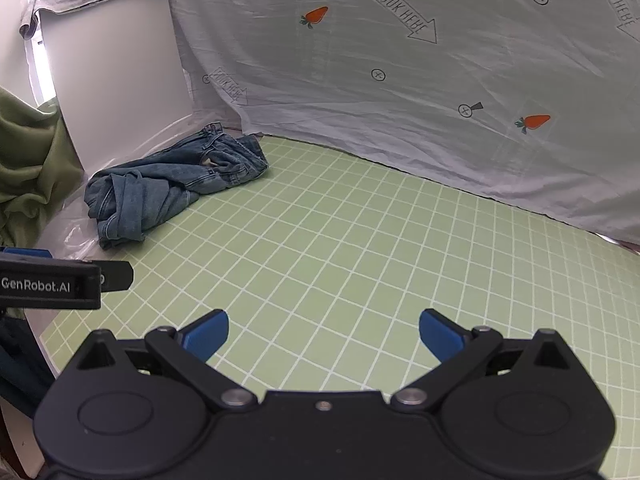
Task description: Fold clothes
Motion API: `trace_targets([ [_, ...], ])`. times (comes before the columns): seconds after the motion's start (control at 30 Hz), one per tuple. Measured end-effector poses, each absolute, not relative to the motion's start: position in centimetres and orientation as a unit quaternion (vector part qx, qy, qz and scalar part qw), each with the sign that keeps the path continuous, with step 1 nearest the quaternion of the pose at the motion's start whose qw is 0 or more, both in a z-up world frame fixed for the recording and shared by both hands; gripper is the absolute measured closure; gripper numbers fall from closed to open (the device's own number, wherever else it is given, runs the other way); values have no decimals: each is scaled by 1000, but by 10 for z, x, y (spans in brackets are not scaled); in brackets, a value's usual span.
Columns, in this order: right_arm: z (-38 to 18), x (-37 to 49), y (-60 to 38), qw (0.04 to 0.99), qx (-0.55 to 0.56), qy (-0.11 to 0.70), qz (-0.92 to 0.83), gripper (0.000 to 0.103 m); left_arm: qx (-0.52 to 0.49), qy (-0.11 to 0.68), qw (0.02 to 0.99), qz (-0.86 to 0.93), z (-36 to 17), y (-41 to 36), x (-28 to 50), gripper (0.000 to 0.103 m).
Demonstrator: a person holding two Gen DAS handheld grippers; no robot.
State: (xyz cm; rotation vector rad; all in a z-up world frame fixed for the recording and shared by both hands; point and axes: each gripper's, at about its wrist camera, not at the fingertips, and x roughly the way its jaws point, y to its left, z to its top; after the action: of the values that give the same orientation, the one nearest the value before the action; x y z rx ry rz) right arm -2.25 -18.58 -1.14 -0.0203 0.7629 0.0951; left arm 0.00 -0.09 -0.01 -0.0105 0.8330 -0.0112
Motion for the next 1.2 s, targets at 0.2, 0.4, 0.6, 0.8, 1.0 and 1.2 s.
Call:
trace_targets([
  [0.2,-10,-23,-190,927,-9,371,46,0,-6,400,916,-12,0,-4,0,0],
  [0.4,-9,-24,-193,928,-9,369,47,0,-3,397,918,-17,-3,-7,-3,0],
  [0.6,-9,-29,-192,930,-9,365,52,0,3,398,917,-11,0,-8,-7,0],
  [0.8,-9,-32,-190,930,-14,362,57,0,2,399,917,-6,0,-5,-10,0],
  [1.0,-8,-33,-188,930,-16,363,59,0,2,399,917,-5,1,-4,-11,0],
  [1.2,-8,-31,-188,930,-16,364,56,0,2,401,916,-8,2,-3,-9,0],
])
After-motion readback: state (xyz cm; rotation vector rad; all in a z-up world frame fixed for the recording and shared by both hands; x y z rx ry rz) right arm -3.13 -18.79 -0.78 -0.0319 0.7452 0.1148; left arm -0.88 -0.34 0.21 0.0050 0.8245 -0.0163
